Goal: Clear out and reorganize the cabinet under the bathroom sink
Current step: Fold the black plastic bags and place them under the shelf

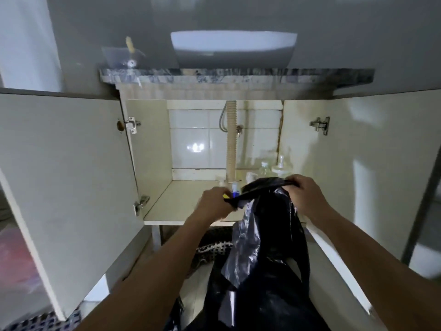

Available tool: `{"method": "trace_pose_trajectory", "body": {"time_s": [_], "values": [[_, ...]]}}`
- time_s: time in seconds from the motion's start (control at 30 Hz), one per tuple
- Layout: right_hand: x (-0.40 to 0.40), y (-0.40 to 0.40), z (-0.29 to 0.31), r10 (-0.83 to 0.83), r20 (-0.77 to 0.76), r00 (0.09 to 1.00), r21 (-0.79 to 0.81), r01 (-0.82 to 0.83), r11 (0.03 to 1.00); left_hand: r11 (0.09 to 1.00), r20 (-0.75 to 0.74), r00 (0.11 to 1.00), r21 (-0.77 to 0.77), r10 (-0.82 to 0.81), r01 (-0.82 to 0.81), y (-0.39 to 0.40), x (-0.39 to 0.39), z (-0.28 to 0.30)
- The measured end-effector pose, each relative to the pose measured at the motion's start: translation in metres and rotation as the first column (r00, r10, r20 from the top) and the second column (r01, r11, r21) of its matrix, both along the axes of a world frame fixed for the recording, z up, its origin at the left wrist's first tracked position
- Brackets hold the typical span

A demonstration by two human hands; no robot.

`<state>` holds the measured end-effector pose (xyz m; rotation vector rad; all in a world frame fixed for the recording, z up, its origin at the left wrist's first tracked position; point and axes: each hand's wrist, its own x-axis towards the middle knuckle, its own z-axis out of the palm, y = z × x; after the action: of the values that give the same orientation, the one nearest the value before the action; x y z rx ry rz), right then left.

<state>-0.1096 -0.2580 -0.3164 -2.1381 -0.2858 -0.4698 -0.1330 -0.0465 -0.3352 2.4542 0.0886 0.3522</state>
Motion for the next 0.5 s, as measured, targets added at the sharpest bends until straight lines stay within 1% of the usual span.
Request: {"method": "trace_pose_trajectory", "body": {"time_s": [0.03, 0.07, 0.1, 0.13, 0.17, 0.2, 0.23, 0.27, 0.33, 0.37, 0.43, 0.5], "values": [[0.001, -0.006, -0.003, 0.012, -0.032, 0.999, 0.04, -0.011, 0.999, 0.983, -0.047, 0.998, -0.181, -0.034, 0.025, -0.002, 0.003, -0.007], [0.001, -0.011, -0.006, 0.019, -0.056, 0.998, 0.083, -0.015, 0.996, 0.937, -0.083, 0.994, -0.347, -0.073, 0.04, -0.003, 0.003, -0.014], [0.001, -0.015, -0.007, 0.028, -0.077, 0.997, 0.132, -0.017, 0.991, 0.86, -0.123, 0.983, -0.508, -0.135, 0.054, -0.006, 0.004, -0.02], [0.001, -0.018, -0.009, 0.036, -0.095, 0.995, 0.18, -0.018, 0.984, 0.752, -0.161, 0.961, -0.656, -0.225, 0.066, -0.007, 0.004, -0.025], [-0.001, -0.02, -0.009, 0.041, -0.111, 0.993, 0.214, -0.017, 0.977, 0.633, -0.19, 0.926, -0.772, -0.326, 0.065, -0.007, 0.006, -0.03], [-0.002, -0.022, -0.01, 0.052, -0.119, 0.992, 0.231, -0.023, 0.973, 0.536, -0.205, 0.888, -0.842, -0.413, 0.055, -0.01, 0.008, -0.035], [-0.004, -0.024, -0.011, 0.07, -0.128, 0.989, 0.235, -0.038, 0.971, 0.478, -0.217, 0.854, -0.877, -0.473, 0.042, -0.012, 0.01, -0.039], [-0.004, -0.025, -0.013, 0.089, -0.131, 0.987, 0.224, -0.058, 0.973, 0.45, -0.23, 0.826, -0.892, -0.515, 0.032, -0.016, 0.011, -0.043], [-0.008, -0.025, -0.013, 0.095, -0.128, 0.987, 0.169, -0.073, 0.983, 0.449, -0.262, 0.78, -0.893, -0.568, 0.026, -0.029, 0.009, -0.043], [-0.008, -0.024, -0.013, 0.066, -0.103, 0.993, 0.114, -0.054, 0.992, 0.479, -0.291, 0.771, -0.878, -0.567, 0.021, -0.037, 0.006, -0.042], [-0.007, -0.022, -0.012, -0.019, -0.017, 1.0, -0.011, 0.019, 1.0, 0.579, -0.357, 0.762, -0.814, -0.541, 0.03, -0.049, -0.001, -0.042], [-0.007, -0.02, -0.011, -0.063, 0.025, 0.998, -0.03, 0.064, 0.997, 0.685, -0.395, 0.729, -0.716, -0.559, 0.137, -0.053, -0.001, -0.05]]}}
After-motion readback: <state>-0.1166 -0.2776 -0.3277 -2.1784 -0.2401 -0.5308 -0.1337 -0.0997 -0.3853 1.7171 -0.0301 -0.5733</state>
